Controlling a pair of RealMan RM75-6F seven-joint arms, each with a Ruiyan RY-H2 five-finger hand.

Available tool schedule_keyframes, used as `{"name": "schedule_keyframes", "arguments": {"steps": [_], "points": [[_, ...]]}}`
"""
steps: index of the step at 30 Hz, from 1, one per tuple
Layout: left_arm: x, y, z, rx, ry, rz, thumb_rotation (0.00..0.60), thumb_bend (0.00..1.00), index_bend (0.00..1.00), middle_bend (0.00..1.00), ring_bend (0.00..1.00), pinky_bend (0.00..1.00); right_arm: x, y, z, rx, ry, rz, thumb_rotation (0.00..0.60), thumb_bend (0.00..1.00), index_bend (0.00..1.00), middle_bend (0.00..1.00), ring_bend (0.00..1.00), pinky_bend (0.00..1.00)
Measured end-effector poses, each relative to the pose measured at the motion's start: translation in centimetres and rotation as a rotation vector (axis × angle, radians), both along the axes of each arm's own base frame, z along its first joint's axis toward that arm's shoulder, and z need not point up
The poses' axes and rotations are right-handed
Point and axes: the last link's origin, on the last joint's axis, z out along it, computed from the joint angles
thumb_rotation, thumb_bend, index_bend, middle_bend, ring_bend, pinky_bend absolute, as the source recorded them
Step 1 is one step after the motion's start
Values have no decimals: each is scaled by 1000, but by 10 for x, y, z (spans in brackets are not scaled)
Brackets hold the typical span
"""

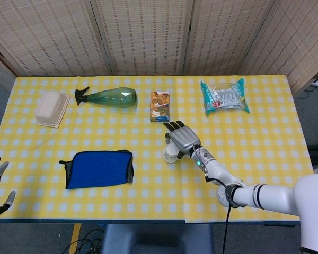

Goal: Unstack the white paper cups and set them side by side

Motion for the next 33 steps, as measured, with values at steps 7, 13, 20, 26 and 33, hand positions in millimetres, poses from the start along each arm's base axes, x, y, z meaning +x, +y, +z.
{"name": "schedule_keyframes", "arguments": {"steps": [7,13,20,26,33], "points": [[-2,3,0,-3,1,11,600,382,0,0,29,291,4,-7,0,-13,-23,-6,600,207,453,0,0,0],[-3,5,-1,-9,4,14,600,382,0,0,29,291,4,-11,-3,-13,-23,-10,600,206,453,0,0,0],[-4,4,0,-4,3,16,600,382,0,0,29,291,6,-15,-10,-13,-18,-5,600,206,453,0,0,0],[-5,4,1,-2,2,18,600,382,0,0,29,291,6,-17,-12,-18,-2,0,600,207,335,0,0,0],[-4,4,2,3,0,17,600,382,0,0,29,291,4,-17,-11,0,19,-16,600,191,151,0,0,0]]}}
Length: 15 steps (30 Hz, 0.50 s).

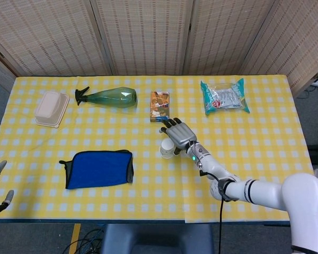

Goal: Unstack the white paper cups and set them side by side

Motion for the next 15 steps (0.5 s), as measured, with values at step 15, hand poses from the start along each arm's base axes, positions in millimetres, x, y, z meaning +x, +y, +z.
{"name": "schedule_keyframes", "arguments": {"steps": [15], "points": [[1,1,-5,-14,16,-2,600,382,0,0,29,291,12,18,61,-30,-63,21,600,151,62,0,0,0]]}}
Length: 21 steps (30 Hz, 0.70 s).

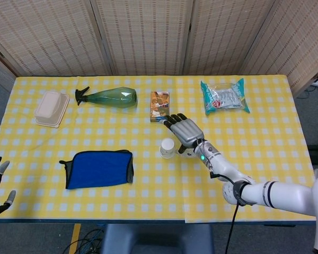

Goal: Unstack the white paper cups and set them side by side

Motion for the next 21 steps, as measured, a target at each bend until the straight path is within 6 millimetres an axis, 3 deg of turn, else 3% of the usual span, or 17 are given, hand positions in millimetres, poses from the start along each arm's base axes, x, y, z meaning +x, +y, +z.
{"name": "schedule_keyframes", "arguments": {"steps": [4,8,14,17,21], "points": [[2,2,0,8,8,-5,600,382,9,0,29,291,-15,19,44,-72,-10,6,600,148,62,0,0,0],[4,6,6,43,10,-33,600,382,18,0,29,291,-56,46,80,-170,28,5,600,148,62,0,0,0],[-4,11,0,15,44,46,600,382,18,0,29,291,-128,106,104,-272,83,-1,600,148,62,0,0,0],[-5,16,-7,-5,88,91,600,382,18,0,29,291,-156,138,111,-307,59,3,600,148,62,0,0,0],[1,21,-16,-33,96,78,600,382,18,0,29,291,-191,167,115,-371,35,6,600,148,62,0,0,0]]}}
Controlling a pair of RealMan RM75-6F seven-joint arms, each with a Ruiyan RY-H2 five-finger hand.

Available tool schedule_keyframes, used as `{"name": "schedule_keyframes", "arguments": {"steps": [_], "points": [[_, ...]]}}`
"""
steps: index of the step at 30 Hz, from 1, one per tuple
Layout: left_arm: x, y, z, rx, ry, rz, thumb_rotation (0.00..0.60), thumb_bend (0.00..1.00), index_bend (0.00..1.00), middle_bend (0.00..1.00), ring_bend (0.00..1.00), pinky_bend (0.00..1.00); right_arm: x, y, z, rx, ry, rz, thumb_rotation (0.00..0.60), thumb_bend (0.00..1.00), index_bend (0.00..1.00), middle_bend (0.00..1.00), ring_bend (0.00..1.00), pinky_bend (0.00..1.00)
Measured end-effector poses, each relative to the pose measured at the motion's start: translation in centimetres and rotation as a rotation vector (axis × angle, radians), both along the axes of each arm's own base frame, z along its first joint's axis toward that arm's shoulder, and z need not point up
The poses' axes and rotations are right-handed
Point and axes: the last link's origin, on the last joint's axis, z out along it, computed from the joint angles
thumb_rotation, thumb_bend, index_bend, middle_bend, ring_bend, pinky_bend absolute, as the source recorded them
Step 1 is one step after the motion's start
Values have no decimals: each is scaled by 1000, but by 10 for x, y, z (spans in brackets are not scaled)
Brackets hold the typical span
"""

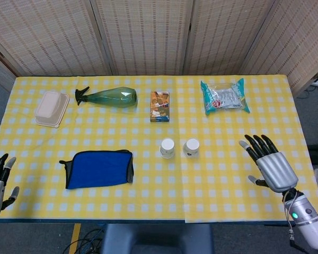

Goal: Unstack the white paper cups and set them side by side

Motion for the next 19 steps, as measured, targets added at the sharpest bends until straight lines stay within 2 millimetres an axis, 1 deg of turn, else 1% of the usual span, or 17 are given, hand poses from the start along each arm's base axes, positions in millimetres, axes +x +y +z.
{"name": "schedule_keyframes", "arguments": {"steps": [3,5,7,13,19], "points": [[5,0,-4,-6,-8,-28,600,382,18,0,29,291,-24,16,-5,-9,-31,-25,600,151,62,0,0,0],[7,-2,-6,-3,-8,-36,600,382,18,0,29,291,-37,22,-8,-13,-50,-42,600,153,62,0,0,0],[7,-3,-6,-1,-10,-38,600,382,18,0,29,291,-45,26,-10,-20,-50,-56,600,154,62,0,0,0],[7,-8,-7,-10,-21,-34,600,382,18,0,29,291,-49,19,-12,-33,-62,-86,600,154,62,0,0,0],[3,-5,-9,-24,-3,-24,600,382,18,0,29,291,-48,9,-19,-20,-59,-99,600,154,62,0,0,0]]}}
